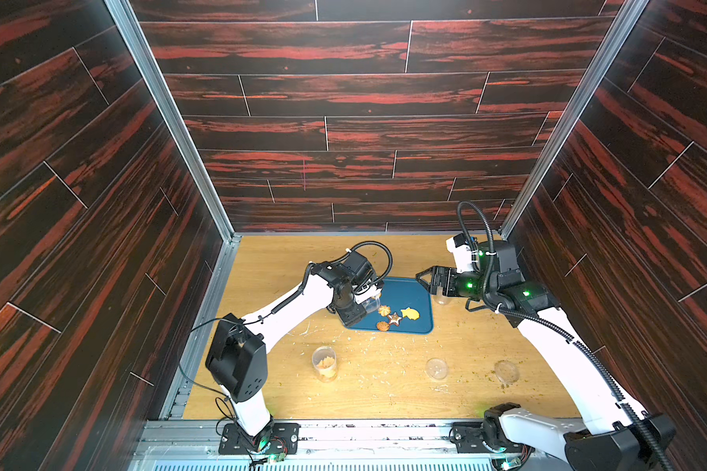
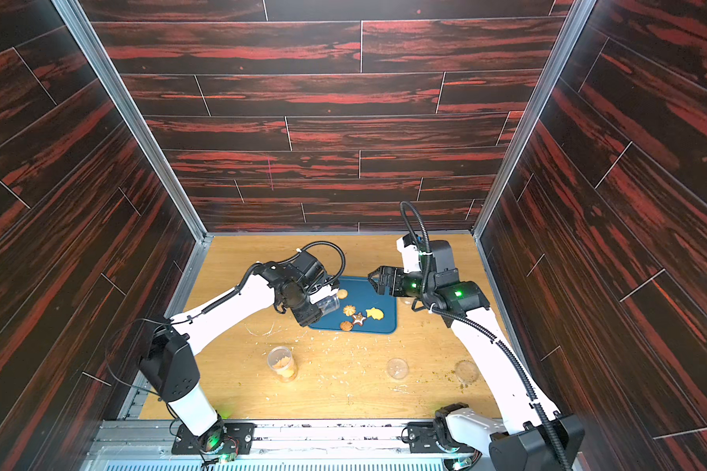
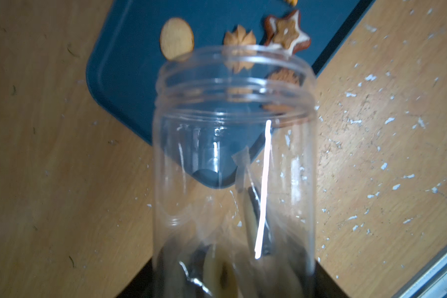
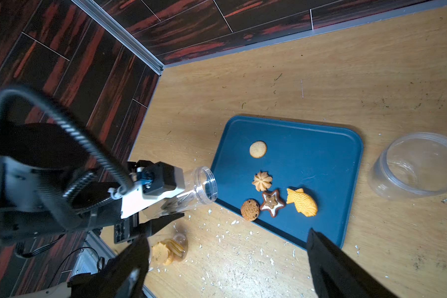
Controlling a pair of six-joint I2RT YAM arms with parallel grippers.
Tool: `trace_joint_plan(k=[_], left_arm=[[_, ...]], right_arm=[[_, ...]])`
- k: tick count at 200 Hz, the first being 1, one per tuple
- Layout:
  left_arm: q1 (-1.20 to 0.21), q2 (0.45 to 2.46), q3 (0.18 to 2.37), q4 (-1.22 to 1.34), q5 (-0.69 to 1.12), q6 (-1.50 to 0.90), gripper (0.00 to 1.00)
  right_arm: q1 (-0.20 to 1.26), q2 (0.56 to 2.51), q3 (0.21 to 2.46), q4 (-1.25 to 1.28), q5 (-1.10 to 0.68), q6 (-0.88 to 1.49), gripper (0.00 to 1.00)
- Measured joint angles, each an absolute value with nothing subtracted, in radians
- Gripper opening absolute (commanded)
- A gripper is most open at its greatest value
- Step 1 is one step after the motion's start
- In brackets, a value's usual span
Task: Pour the cookies out of the jar
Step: Pour the cookies in the jar onto the tray.
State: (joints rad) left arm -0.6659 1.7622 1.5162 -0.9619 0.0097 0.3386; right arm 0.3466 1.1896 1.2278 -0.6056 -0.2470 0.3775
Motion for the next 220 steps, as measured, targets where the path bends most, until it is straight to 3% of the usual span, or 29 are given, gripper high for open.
trace_joint_plan(k=[98,220], left_arm=[[-0.672,1.883,1.666,-1.102,-0.030,0.198,0.46],[-0.674,1.965,1.715,-1.137,0.053,0.045,0.51]], right_arm=[[0.347,1.159,1.180,-0.607,-0.252,0.401,0.98],[0.347,1.136,1.169,-0.608,-0.255,0.435,0.98]])
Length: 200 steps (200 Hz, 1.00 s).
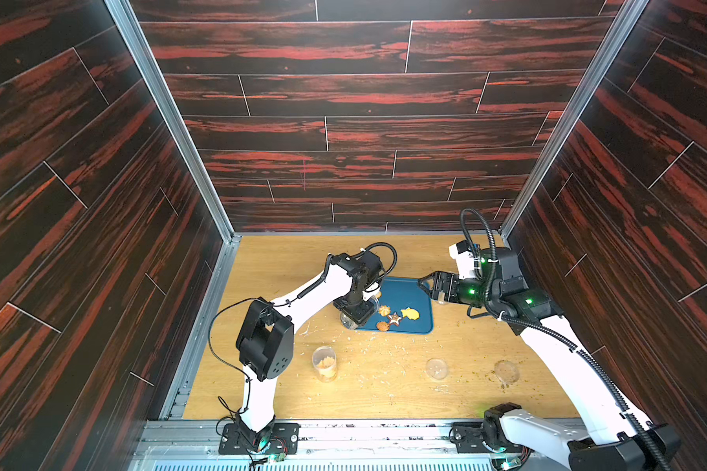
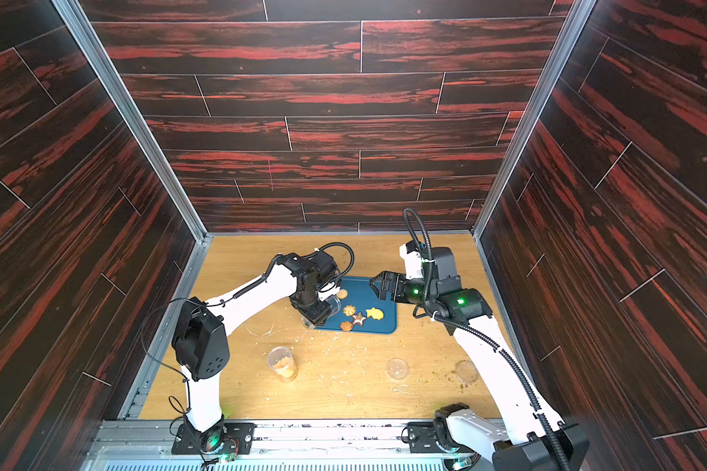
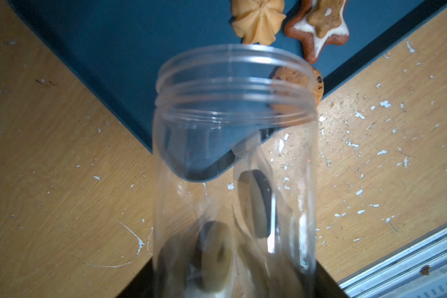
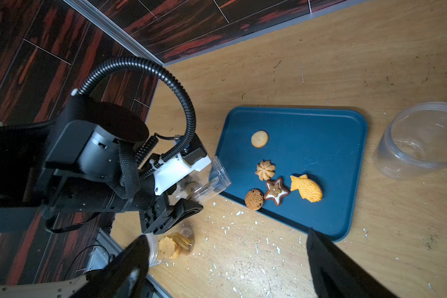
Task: Pour the cookies out of the jar
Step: Pour the cookies in the jar onto the tray.
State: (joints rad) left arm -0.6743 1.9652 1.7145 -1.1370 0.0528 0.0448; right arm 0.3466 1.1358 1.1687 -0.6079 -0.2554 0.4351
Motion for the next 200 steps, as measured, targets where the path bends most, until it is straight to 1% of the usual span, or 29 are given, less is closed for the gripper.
trace_joint_plan(k=[50,150,200], left_arm=[[-0.672,1.968,1.718,-1.137,0.089,-0.003,0.52],[-0.630,2.057,1.830,-1.206,0.255,-0.278,0.52],[-0.587,2.060,1.837,-1.198,0.423,-0.419,0.51]], right_arm=[[0.347,1.119,1.135,-0.613,-0.263,0.446,0.98],[0.347,1.119,1.121,-0.620,-0.292,0.487,0.98],[0.347,1.111,1.099,-0.609,-0.296,0.497,0.98]])
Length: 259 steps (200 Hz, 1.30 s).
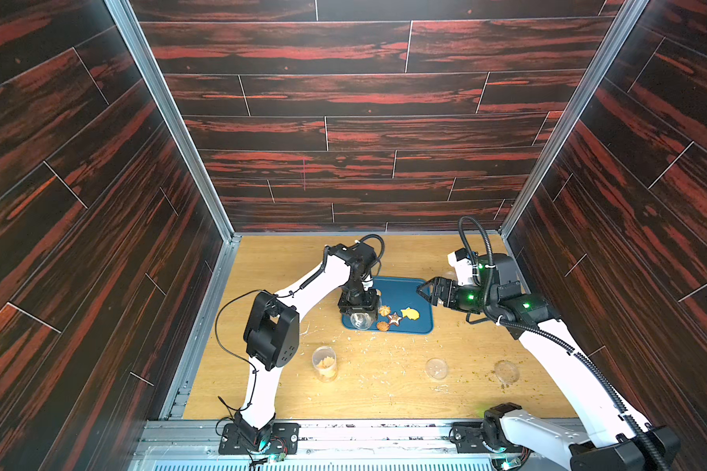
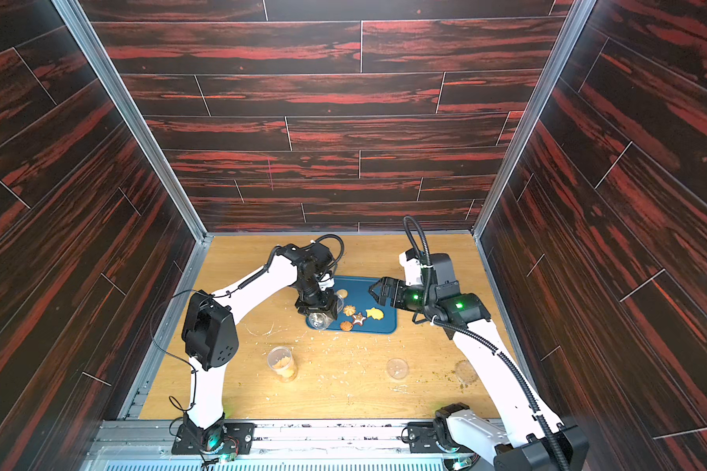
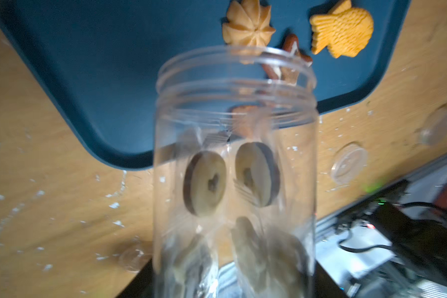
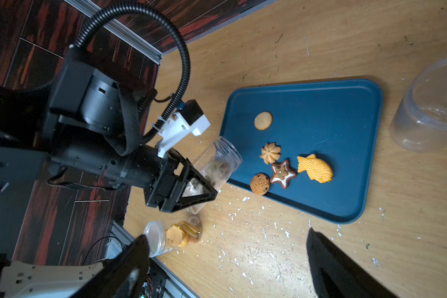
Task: Pour the cookies out of the jar
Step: Pour the cookies in the jar onto the tray.
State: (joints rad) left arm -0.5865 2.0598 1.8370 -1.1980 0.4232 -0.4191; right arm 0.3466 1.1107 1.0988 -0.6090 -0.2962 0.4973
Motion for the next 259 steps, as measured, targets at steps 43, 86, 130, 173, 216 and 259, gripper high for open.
trace_joint_plan(k=[43,86,130,173,216,259], left_arm=[[-0.550,2.059,1.766,-1.125,0.562,-0.538,0.50],[-0.539,2.037,1.678,-1.022,0.661,-0.652,0.50],[-0.536,1.934,1.485,-0.740,0.762,-0.916,0.50],[-0.521,1.860,1.334,-0.458,0.782,-1.169,0.50],[-0.508,1.832,1.229,-0.215,0.754,-1.416,0.50],[-0.503,1.792,1.162,-0.064,0.725,-1.566,0.50]], right_arm=[[0.347,1.074,1.049,-0.584,-0.296,0.513,0.98],[0.347,1.062,1.039,-0.570,-0.290,0.520,0.98],[0.347,1.047,1.015,-0.552,-0.284,0.533,0.98],[0.347,1.040,1.000,-0.545,-0.278,0.549,0.99],[0.347,1.022,0.990,-0.537,-0.274,0.566,0.98],[0.347,1.009,0.974,-0.529,-0.273,0.580,0.98]])
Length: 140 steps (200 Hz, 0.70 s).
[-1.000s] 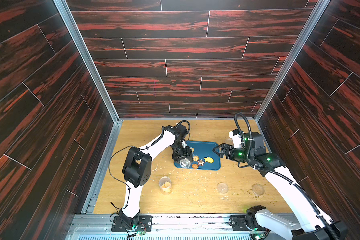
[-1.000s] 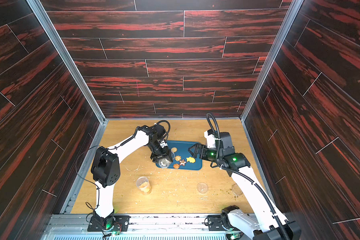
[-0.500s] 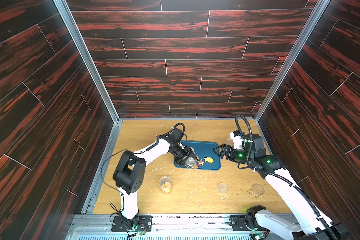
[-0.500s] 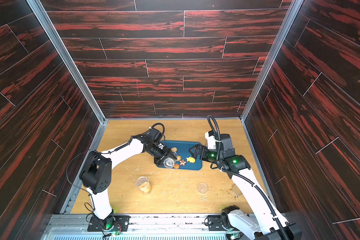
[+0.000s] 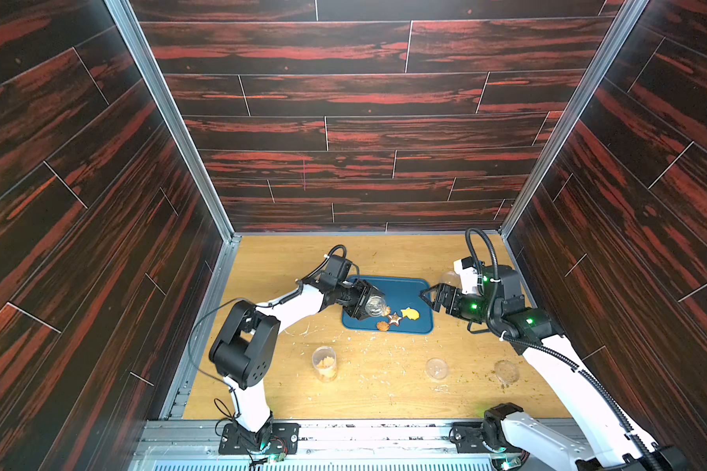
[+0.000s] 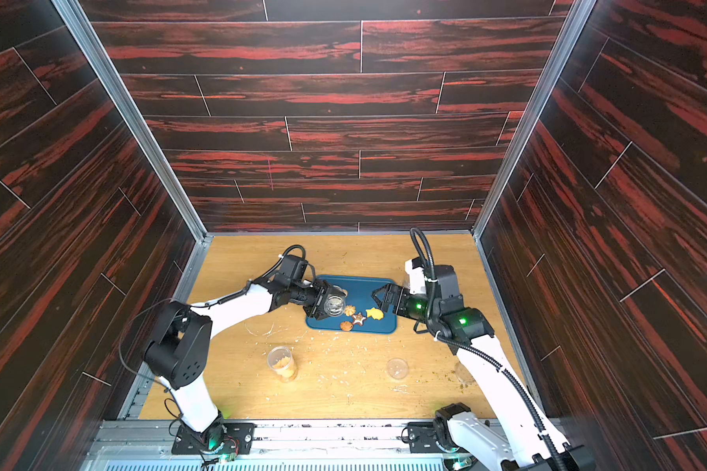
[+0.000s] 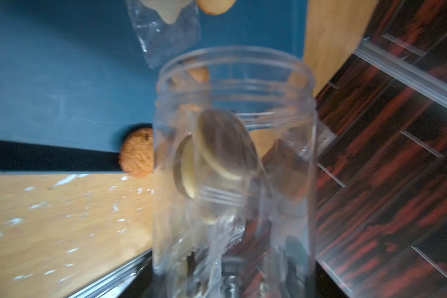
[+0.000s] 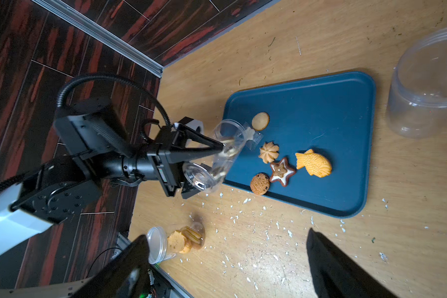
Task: Pour the cookies out of the jar
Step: Pour the cookies in the jar onto the tray.
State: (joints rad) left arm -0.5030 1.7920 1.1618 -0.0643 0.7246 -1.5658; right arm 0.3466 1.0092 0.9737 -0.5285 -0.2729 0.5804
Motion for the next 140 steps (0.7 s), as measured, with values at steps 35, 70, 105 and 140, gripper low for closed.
trace_joint_plan(k=[35,70,105,140], left_arm=[[-0.503,1.745,1.141,-0.001,0.709,-1.658,0.50],[-0.509,1.675,1.035,0.197,0.662,-1.840,0.50],[-0.523,1.640,0.888,0.383,0.570,-1.996,0.50],[-0.526,1.635,0.875,0.419,0.546,-2.046,0.50]], right_arm=[[0.347,1.008,0.962,-0.524,-0.270,0.593,0.98],[0.347,1.008,0.960,-0.519,-0.270,0.604,0.98],[0.347,1.008,0.957,-0.514,-0.270,0.616,0.98],[0.347,1.010,0.957,-0.500,-0.274,0.629,0.98]])
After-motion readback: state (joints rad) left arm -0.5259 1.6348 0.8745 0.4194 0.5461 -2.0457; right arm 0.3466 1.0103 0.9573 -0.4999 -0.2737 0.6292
